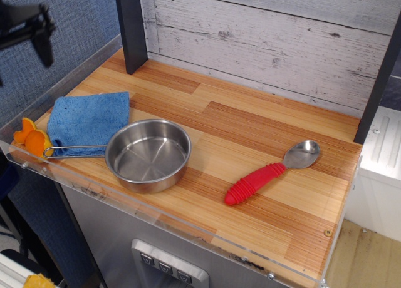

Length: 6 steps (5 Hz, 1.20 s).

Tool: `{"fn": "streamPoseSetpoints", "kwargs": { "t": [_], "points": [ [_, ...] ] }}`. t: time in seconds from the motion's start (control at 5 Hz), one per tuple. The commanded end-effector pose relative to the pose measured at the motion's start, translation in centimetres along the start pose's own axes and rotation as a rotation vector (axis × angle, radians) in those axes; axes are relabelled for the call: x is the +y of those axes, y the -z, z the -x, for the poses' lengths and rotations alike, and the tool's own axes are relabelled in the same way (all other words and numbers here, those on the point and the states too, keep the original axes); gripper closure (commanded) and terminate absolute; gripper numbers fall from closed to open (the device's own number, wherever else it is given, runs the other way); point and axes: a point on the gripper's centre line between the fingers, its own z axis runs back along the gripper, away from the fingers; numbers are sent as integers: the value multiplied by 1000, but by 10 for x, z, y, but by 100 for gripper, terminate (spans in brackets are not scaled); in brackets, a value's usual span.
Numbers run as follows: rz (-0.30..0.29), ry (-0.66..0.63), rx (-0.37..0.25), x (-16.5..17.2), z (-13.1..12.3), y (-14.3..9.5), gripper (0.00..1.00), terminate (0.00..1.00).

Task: Pick up and drop the object from bottom left to bottom left

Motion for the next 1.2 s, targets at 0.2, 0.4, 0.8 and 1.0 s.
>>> {"fn": "streamPoseSetpoints", "kwargs": {
  "t": [0.2, 0.4, 0.8, 1.0],
  "points": [
    [120, 132, -163, -33, 7, -64, 0, 0],
    [136, 186, -173, -39, 9, -68, 0, 0],
    [136, 186, -173, -39, 9, -68, 0, 0],
    [136, 186, -173, -39, 9, -68, 0, 100]
  ]
}}
